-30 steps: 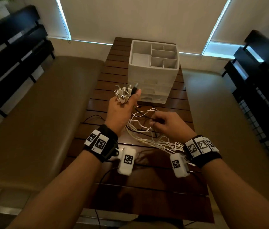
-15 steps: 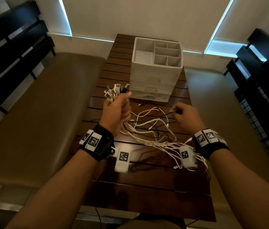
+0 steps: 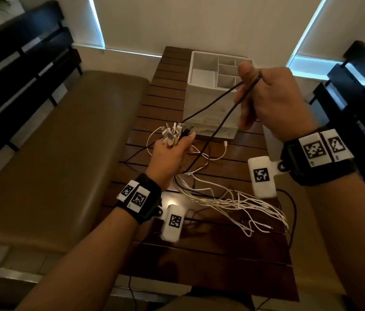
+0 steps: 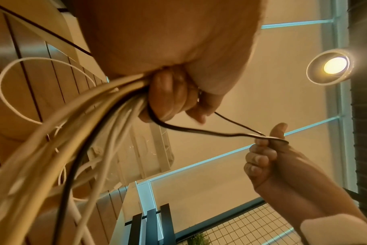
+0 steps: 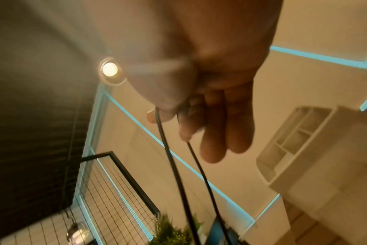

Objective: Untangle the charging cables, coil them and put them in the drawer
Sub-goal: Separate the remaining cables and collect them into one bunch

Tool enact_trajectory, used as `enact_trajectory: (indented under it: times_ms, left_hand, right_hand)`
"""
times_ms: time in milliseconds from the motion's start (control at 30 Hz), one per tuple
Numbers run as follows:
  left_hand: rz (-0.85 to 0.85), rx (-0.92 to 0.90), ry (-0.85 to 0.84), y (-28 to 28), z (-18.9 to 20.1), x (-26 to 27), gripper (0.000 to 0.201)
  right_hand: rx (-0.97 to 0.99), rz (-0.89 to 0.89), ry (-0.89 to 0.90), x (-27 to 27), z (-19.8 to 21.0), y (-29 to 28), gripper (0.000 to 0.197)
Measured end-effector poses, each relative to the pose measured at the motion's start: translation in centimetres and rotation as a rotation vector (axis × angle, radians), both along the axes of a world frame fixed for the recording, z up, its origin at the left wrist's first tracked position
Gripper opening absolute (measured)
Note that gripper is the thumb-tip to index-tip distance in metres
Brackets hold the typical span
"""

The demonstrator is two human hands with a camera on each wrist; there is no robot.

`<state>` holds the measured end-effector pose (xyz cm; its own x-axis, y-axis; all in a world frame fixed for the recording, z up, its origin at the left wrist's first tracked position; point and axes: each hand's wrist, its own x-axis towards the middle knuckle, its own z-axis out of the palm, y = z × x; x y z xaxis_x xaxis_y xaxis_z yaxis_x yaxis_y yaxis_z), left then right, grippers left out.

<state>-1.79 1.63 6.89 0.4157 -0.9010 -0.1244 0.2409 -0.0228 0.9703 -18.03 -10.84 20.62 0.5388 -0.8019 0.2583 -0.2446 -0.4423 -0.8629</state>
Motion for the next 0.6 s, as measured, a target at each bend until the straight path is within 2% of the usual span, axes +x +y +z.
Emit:
enact_trajectory:
  times_ms: [100,233,333,400,500,567,600]
  left_hand:
    - [0.034,0.026,-0.026,0.2,-0.5,0.4,0.044]
    - [0.085,0.067,0.024,0.5,-2.4,0.8,0.045]
    - [0.046,0.134,0.073,0.3,-3.3,1.0,0.052]
    - [0.006,0.174,0.083,-0.2,-3.3,0.9,0.057]
    - [-0.035,0.292,0.032,-1.0,-2.9,0.8,0.058]
    - [-0.043,0.352,0.043,-0.9,-3.1,0.8,0.052]
    - [-0.024,0.351,0.083,-0.8,-3.4,1.0,0.045]
  right_hand:
    - [0.034,0.034,-0.063,0.5,-1.3,0.2,0.051]
    - [-0.053,0.09,0.291,-1.4,-3.6,-0.9,0.049]
    - [0.023,0.212,0.522,-2.7,-4.7,-0.3,0.043]
    - [0.096,0.339,0.589,-2.6,-5.6,1.0,0.037]
    - [0.134,0.398,0.464,-1.7,-6.7,2.5,0.036]
    - [0.158,0.379,0.348,-1.2,-6.4,2.6,0.038]
    - [0.174,0.402,0.345,-1.0,-6.1,2.6,0.039]
